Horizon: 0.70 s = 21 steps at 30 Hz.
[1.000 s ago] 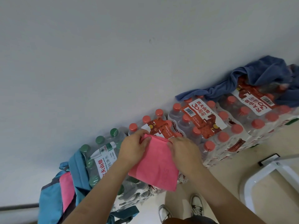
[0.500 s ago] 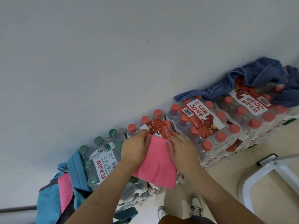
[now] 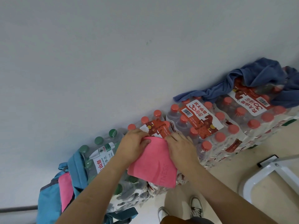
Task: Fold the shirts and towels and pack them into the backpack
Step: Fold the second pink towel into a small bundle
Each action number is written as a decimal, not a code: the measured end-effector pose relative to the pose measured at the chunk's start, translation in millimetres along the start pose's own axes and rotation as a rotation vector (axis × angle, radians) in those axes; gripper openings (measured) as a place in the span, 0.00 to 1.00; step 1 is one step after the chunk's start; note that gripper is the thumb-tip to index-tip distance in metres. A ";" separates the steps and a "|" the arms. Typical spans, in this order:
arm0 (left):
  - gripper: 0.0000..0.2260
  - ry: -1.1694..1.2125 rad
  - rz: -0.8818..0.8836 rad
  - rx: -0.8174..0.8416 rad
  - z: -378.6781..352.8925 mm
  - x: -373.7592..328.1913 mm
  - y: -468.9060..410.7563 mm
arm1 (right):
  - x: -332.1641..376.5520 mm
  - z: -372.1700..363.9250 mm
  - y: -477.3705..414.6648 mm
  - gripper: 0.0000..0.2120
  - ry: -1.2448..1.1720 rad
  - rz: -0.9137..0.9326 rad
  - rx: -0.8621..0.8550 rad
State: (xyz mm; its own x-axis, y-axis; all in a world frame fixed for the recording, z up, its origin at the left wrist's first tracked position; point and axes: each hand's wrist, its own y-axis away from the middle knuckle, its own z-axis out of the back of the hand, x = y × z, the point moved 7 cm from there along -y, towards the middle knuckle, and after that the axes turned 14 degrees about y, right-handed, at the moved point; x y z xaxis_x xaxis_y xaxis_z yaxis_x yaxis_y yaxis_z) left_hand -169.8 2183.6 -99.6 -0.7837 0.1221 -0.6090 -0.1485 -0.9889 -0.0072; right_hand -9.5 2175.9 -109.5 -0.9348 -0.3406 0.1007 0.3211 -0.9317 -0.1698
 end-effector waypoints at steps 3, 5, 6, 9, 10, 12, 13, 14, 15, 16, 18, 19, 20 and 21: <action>0.07 0.016 0.124 -0.020 -2.1 5.1 -3.8 | 2.2 0.8 3.0 0.15 0.037 0.075 0.071; 0.08 0.032 0.181 -0.013 -5.5 5.3 -5.3 | 2.1 0.8 6.1 0.20 0.066 0.097 0.131; 0.09 0.047 0.198 -0.004 -6.4 5.0 -5.5 | 2.0 1.3 6.4 0.22 0.081 0.098 0.179; 0.10 0.094 0.243 0.066 -5.5 2.1 -5.7 | -4.2 -4.9 3.3 0.25 0.057 0.090 0.385; 0.10 0.101 0.253 0.095 -5.1 1.5 -5.9 | -5.0 -4.4 1.1 0.26 0.056 0.100 0.414; 0.09 0.114 0.262 0.140 -3.5 -1.5 -4.6 | -4.7 -1.0 -4.6 0.27 0.051 0.124 0.422; 0.08 0.126 0.258 0.153 -2.3 -2.9 -3.2 | -4.0 0.2 -7.0 0.26 0.038 0.133 0.422; 0.07 0.146 0.252 0.156 -0.6 -4.0 -1.3 | -2.9 0.8 -9.1 0.26 0.025 0.144 0.429; 0.07 0.175 0.250 0.151 1.3 -4.5 0.7 | -2.2 0.5 -10.6 0.26 0.009 0.156 0.439; 0.08 0.213 0.252 0.147 2.9 -5.2 3.5 | -2.2 0.1 -12.2 0.25 -0.010 0.161 0.451; 0.10 0.284 0.256 0.147 4.9 -6.7 8.8 | -2.5 -0.9 -15.8 0.24 -0.035 0.176 0.475; 0.11 0.313 0.261 0.149 5.1 -7.0 11.2 | -1.8 -1.6 -17.5 0.23 -0.034 0.199 0.492; 0.11 0.338 0.268 0.154 5.3 -7.3 13.5 | -0.4 -1.6 -19.4 0.22 -0.029 0.230 0.512; 0.12 0.368 0.281 0.169 4.8 -7.8 15.8 | 1.0 -2.3 -21.5 0.20 -0.025 0.261 0.527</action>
State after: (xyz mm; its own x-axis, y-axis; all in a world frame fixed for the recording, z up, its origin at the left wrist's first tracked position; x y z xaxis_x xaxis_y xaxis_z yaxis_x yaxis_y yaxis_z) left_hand -168.9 2167.5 -91.1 -0.5471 -0.2154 -0.8089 -0.0816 -0.9480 0.3077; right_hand -17.7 2195.8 -107.9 -0.8126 -0.5643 0.1457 0.5786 -0.7512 0.3176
